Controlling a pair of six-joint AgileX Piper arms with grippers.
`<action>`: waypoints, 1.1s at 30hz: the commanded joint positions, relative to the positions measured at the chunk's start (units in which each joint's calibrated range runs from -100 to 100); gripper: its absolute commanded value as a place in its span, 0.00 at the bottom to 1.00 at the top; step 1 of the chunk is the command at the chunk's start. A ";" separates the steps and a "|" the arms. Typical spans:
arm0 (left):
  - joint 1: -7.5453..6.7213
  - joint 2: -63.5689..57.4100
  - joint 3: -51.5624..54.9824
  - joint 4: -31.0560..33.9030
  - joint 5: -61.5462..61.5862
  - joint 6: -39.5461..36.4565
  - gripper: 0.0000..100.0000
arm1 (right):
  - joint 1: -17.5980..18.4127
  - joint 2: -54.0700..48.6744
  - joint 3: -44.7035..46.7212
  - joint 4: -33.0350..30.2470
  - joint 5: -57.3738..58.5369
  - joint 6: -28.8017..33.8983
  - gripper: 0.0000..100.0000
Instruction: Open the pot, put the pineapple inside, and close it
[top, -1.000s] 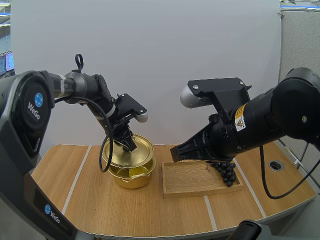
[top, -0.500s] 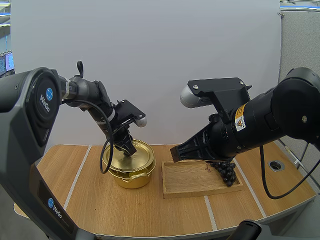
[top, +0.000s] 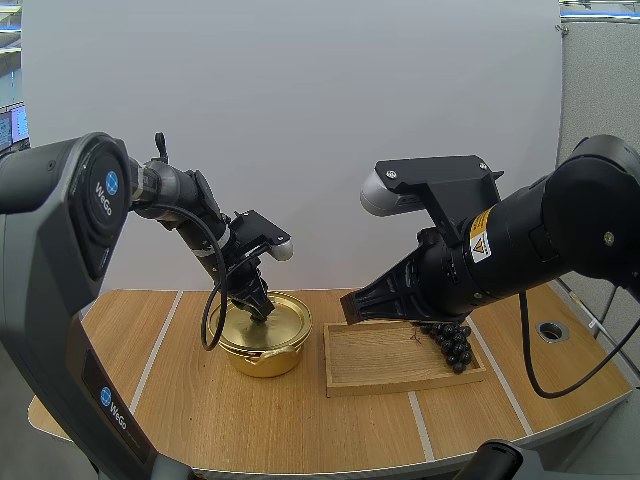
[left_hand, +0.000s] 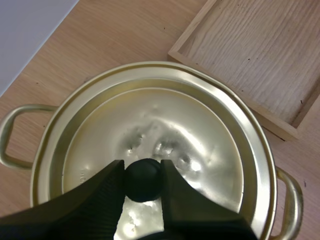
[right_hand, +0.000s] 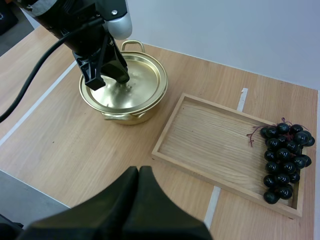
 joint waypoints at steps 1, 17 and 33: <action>0.03 0.15 -0.03 -1.50 -0.56 0.19 0.00 | -0.23 -0.60 0.11 -0.20 0.00 -0.24 0.00; 0.03 -4.08 -0.17 -1.50 8.75 0.89 1.00 | -0.23 -0.60 0.11 -0.20 0.00 -0.24 0.00; 0.03 -34.52 -13.98 0.61 16.60 -2.38 1.00 | -0.23 -0.60 0.11 -0.20 0.00 -0.24 0.00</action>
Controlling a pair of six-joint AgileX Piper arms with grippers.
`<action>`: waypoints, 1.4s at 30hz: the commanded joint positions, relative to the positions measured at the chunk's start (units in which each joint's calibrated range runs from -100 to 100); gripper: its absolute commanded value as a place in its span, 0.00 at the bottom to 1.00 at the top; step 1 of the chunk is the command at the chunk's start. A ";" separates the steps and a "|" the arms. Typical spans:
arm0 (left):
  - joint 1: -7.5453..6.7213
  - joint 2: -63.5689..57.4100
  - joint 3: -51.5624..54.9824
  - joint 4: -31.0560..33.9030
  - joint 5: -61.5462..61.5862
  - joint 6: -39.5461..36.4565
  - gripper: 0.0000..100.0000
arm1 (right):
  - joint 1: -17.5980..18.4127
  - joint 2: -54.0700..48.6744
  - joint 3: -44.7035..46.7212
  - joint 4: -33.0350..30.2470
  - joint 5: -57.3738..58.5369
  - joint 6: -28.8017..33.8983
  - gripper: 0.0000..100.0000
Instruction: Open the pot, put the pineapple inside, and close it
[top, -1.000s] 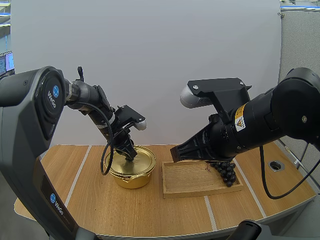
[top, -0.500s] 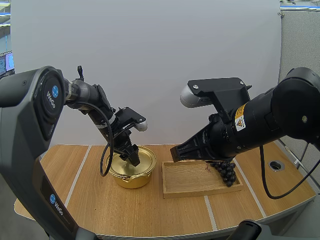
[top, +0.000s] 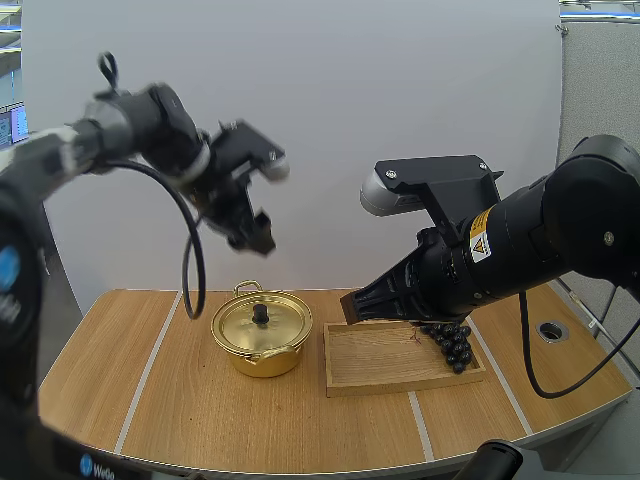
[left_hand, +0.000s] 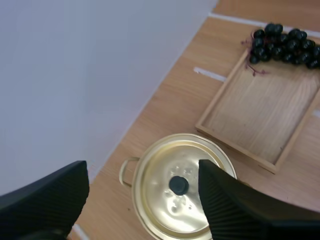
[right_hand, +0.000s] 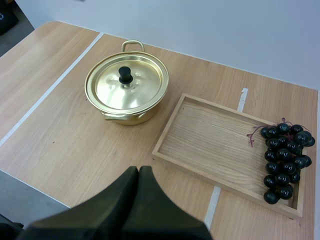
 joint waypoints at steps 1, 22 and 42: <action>0.03 -11.11 -3.95 1.76 2.10 -0.78 1.00 | -0.23 -0.60 0.11 -0.29 0.00 -0.24 0.00; 0.03 -45.65 -5.17 3.91 6.65 -13.76 0.79 | -4.86 -0.75 0.11 5.12 0.00 0.22 0.00; 0.03 -59.51 17.18 1.20 -10.63 -17.58 0.00 | -17.62 -3.50 0.11 3.29 -28.00 1.26 0.00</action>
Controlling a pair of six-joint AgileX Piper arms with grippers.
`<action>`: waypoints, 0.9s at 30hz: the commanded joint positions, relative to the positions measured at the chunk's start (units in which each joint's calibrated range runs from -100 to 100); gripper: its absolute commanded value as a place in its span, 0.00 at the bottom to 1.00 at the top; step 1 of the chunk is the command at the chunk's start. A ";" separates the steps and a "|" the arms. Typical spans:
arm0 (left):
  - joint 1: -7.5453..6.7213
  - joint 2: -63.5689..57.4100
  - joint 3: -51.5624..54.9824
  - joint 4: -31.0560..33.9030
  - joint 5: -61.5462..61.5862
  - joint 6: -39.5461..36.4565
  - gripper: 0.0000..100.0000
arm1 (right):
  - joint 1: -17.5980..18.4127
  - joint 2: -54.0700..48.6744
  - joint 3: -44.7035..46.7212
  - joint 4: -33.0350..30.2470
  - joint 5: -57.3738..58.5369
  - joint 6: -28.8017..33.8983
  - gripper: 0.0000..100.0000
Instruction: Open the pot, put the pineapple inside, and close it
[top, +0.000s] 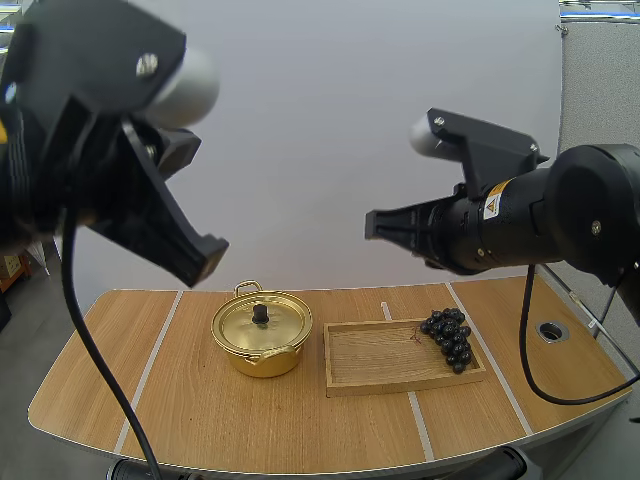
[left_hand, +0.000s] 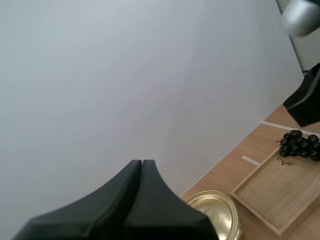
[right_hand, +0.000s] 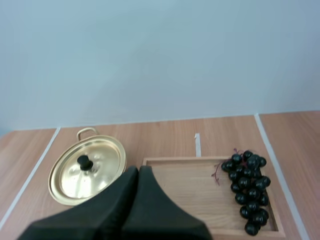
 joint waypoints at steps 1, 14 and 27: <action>0.03 -5.09 8.95 -1.62 -13.20 -2.93 0.00 | -3.57 -3.41 0.11 -3.96 -11.00 1.70 0.00; 0.03 -9.26 19.57 -1.97 -29.65 -11.41 0.00 | -4.12 -5.55 0.11 -21.58 -11.66 12.80 0.00; 0.88 -9.26 22.27 -2.11 -36.70 -16.98 0.00 | -7.26 -10.93 0.23 -27.71 -16.67 16.68 0.00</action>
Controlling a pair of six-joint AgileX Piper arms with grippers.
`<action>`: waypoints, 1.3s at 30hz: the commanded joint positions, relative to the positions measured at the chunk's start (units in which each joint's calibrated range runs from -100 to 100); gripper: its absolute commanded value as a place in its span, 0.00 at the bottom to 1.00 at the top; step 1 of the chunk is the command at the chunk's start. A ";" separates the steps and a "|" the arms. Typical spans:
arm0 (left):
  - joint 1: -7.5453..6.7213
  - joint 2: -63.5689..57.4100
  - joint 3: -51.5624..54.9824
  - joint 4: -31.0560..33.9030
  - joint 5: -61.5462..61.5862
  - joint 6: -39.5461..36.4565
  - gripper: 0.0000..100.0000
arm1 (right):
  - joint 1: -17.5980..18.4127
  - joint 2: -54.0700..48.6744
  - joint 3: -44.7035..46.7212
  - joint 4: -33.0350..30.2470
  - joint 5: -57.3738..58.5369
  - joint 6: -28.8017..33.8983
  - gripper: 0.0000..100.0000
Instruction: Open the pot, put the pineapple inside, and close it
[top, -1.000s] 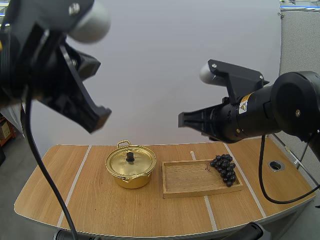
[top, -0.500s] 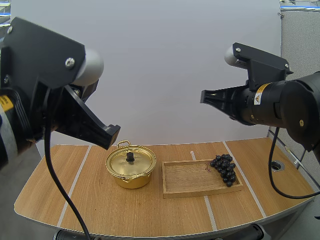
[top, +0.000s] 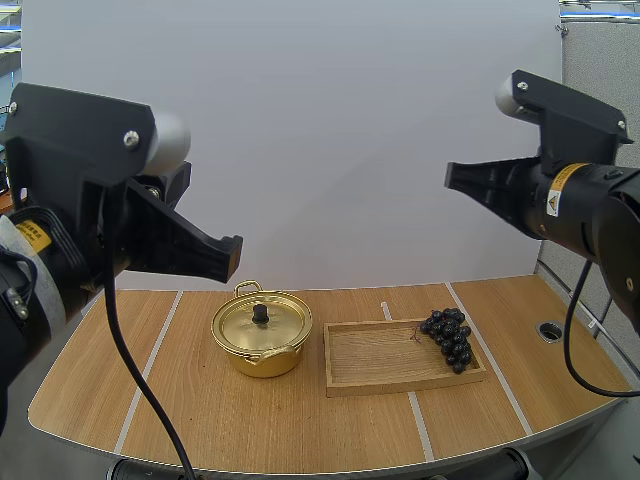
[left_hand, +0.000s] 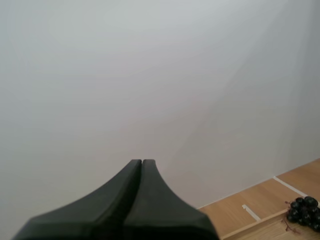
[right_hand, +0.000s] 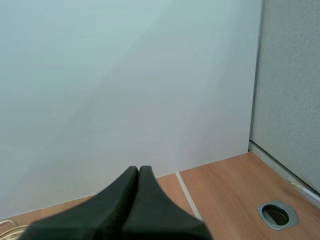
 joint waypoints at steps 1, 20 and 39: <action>0.96 -0.31 0.40 -0.98 -4.68 -4.95 0.00 | -3.97 -3.18 0.23 -3.62 -7.15 2.18 0.00; 0.96 -0.06 13.49 -1.09 -30.05 -7.92 0.00 | -8.80 -12.52 25.75 -1.67 -55.89 2.18 0.00; 0.96 -0.06 46.91 -0.99 -61.04 -7.92 0.00 | -8.80 -12.52 54.34 -1.67 -75.58 2.18 0.00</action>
